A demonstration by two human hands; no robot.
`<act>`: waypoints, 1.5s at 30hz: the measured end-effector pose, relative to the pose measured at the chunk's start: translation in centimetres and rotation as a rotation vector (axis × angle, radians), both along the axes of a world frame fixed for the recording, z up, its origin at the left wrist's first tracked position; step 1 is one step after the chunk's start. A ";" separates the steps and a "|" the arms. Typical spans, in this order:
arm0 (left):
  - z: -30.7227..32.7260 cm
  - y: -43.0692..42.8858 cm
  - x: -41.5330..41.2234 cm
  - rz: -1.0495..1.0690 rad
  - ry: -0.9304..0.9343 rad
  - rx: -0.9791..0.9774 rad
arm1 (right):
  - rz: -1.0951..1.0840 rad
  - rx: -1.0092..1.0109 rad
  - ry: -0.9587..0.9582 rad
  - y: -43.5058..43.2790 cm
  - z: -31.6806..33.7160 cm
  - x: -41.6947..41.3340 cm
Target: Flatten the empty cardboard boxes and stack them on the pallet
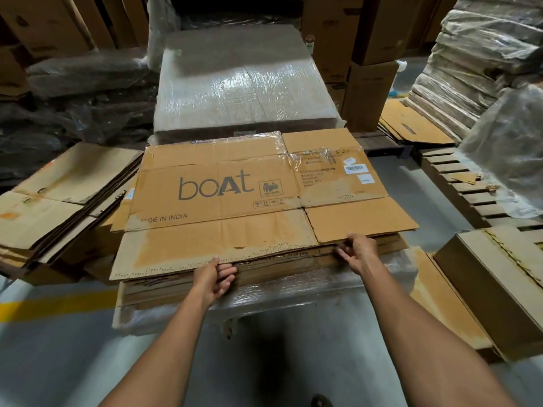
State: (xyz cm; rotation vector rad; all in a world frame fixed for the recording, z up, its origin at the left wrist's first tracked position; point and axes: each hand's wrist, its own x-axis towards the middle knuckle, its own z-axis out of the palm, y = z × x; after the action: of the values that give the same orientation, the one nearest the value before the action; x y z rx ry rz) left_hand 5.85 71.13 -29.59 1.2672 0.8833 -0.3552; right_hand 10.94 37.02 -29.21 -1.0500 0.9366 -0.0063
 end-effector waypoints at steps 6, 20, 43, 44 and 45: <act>0.2 -4.8 1.4 -0.266 -0.184 0.146 | 0.035 -0.207 0.044 -1.3 -0.3 -2.4; 1.4 -33.9 1.5 -0.833 -0.485 0.149 | -0.147 -0.378 -0.069 -21.6 1.1 -10.9; -31.1 -105.4 -7.6 -0.936 0.013 0.166 | -0.162 -0.498 0.370 -95.6 -30.0 -17.3; -33.1 -106.4 -7.7 -0.913 0.056 0.178 | -0.127 -0.507 0.386 -97.1 -31.7 -16.9; -34.7 -107.3 -7.8 -0.889 0.101 0.184 | -0.075 -0.512 0.398 -98.4 -33.2 -16.5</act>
State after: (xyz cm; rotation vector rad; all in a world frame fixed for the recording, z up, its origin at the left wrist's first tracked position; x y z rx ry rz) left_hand -1.94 -36.15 -64.33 1.7866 0.3888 -1.0612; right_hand -5.57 -61.42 -62.40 -1.5216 1.3779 -0.1080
